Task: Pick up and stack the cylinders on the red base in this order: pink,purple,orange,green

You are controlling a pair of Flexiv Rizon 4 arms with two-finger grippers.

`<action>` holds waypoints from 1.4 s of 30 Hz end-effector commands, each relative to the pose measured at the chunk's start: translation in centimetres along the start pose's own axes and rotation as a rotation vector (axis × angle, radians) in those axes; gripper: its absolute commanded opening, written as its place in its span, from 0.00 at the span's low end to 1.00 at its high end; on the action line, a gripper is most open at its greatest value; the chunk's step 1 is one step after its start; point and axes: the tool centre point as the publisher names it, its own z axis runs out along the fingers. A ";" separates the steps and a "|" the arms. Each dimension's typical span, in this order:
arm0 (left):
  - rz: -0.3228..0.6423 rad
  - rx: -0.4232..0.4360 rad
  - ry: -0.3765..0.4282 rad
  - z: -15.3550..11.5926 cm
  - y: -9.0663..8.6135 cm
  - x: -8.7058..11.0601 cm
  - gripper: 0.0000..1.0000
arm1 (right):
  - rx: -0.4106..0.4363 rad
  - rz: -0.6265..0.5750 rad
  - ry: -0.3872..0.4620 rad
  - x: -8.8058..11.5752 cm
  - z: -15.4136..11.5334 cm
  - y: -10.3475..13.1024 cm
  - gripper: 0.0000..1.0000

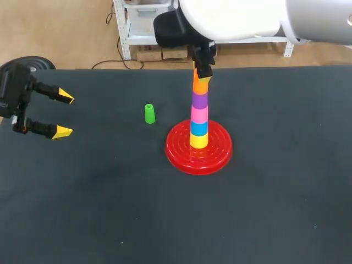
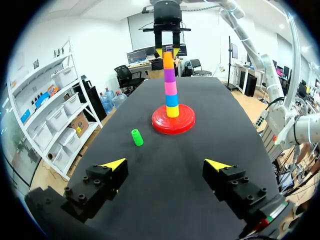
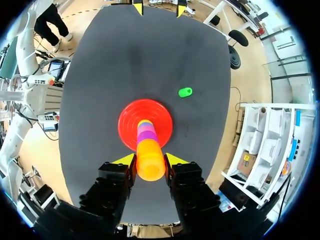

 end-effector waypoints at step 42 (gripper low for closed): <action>0.003 -0.004 -0.002 0.0 -0.1 0.1 1.00 | 0.055 0.020 -0.054 -1.8 -1.6 -2.3 1.00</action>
